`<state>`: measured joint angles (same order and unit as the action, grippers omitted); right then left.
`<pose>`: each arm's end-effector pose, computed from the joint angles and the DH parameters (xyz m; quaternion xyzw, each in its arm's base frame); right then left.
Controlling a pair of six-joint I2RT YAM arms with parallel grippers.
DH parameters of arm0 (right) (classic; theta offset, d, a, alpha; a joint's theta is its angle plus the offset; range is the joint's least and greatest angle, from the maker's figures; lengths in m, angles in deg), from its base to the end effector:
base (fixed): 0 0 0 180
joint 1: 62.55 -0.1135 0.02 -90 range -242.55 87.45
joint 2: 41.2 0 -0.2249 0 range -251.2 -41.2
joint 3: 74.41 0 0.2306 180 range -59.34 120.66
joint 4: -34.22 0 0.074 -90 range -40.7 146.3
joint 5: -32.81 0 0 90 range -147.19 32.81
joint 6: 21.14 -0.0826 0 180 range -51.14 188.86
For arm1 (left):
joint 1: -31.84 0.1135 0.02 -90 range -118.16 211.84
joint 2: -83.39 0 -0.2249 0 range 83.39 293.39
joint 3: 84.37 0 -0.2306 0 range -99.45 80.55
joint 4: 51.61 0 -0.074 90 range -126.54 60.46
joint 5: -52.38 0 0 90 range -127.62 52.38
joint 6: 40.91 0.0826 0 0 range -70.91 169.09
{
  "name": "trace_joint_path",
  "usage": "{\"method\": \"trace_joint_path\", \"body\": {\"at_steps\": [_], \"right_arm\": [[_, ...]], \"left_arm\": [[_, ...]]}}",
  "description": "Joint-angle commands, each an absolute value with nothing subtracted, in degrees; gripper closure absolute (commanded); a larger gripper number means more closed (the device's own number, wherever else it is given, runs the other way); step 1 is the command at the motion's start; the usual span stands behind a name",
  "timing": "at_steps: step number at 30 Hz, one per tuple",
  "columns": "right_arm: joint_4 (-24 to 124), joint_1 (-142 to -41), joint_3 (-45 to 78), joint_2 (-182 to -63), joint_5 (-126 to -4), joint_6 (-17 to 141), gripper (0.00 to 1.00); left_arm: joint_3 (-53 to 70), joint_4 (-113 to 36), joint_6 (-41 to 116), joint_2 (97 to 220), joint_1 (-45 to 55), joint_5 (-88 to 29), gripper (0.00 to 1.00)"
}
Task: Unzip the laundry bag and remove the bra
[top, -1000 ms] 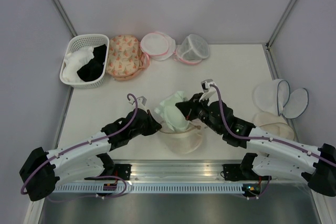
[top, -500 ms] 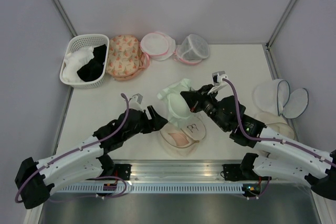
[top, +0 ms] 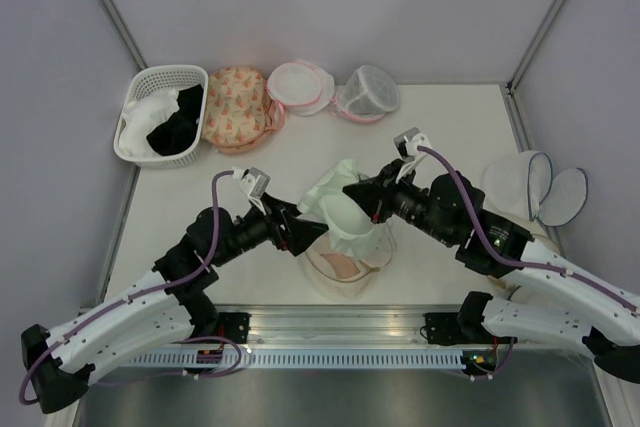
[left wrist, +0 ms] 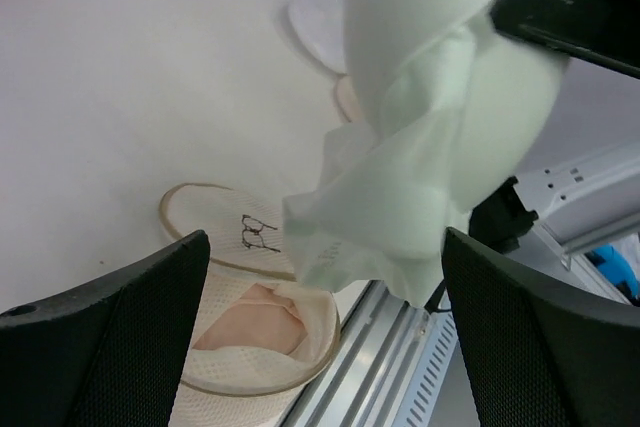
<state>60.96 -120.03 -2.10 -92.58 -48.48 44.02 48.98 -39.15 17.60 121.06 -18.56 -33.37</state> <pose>0.1449 0.2040 0.3558 -0.1591 0.7244 0.3975 0.5403 0.1392 -0.1779 0.2774 0.1446 0.7137 -0.4692 0.4996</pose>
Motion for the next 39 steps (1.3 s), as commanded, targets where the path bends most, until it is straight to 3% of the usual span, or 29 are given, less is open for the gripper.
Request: {"method": "trace_joint_path", "body": {"at_steps": [1, 14, 17, 18, 20, 21, 23, 24, 25, 27, 28, 29, 30, 31, 34, 39], "right_arm": [[63.3, -119.9, 0.6, -94.2, -54.2, 46.2, 1.00], [59.5, -120.0, 1.8, -100.6, -65.3, 45.2, 1.00], [58.7, -119.9, 2.3, -100.9, -68.6, 45.1, 1.00], [58.5, -119.9, 2.4, -100.8, -69.6, 45.1, 1.00], [58.5, -119.9, 2.3, -100.4, -70.2, 45.3, 1.00], [58.5, -119.9, 2.3, -100.4, -70.2, 45.3, 1.00], [58.9, -119.9, 2.4, -100.3, -69.8, 45.2, 1.00], [59.1, -119.9, 2.7, -100.2, -68.1, 45.0, 1.00], [59.6, -119.9, 3.1, -100.1, -66.4, 45.0, 1.00], [62.7, -119.9, 4.0, -99.9, -62.1, 45.0, 0.81], [65.6, -119.9, 5.3, -99.8, -59.3, 45.0, 0.67], [67.2, -119.9, 5.9, -99.5, -51.7, 44.3, 0.46], [68.9, -119.9, 6.4, -99.0, -48.7, 44.1, 0.37], [71.1, -120.0, 6.8, -97.7, -46.3, 44.0, 0.22], [73.5, -119.9, 6.1, -94.0, -39.3, 43.6, 0.06], [75.9, -119.9, 4.3, -89.8, -37.7, 43.3, 0.04]], "left_arm": [[46.1, -45.4, 26.5, 120.4, -18.9, -23.7, 0.00], [41.7, -46.1, 27.2, 127.0, -18.9, -16.8, 0.04], [39.6, -42.4, 27.7, 129.6, -18.9, -19.8, 0.19], [39.4, -42.3, 28.0, 129.7, -18.9, -20.0, 0.33], [39.2, -42.2, 28.5, 129.7, -18.9, -20.3, 0.51], [39.0, -42.0, 28.6, 129.7, -18.9, -20.8, 0.73], [38.6, -40.5, 29.2, 129.7, -18.9, -21.7, 0.91], [37.8, -39.5, 29.2, 130.1, -18.9, -24.2, 0.98], [37.2, -38.4, 29.3, 130.4, -18.9, -26.3, 0.98], [35.3, -33.5, 29.6, 131.7, -18.9, -35.1, 0.98], [34.6, -31.7, 30.3, 132.2, -18.8, -38.6, 0.98], [33.7, -30.6, 30.8, 132.9, -18.7, -42.2, 0.98], [32.0, -28.3, 31.6, 134.1, -18.0, -48.3, 0.98], [30.8, -27.1, 32.8, 135.1, -17.3, -51.1, 0.98], [26.5, -24.7, 34.5, 138.4, -11.4, -54.4, 0.98], [19.9, -24.9, 35.0, 144.0, 1.6, -53.1, 0.98]]}}
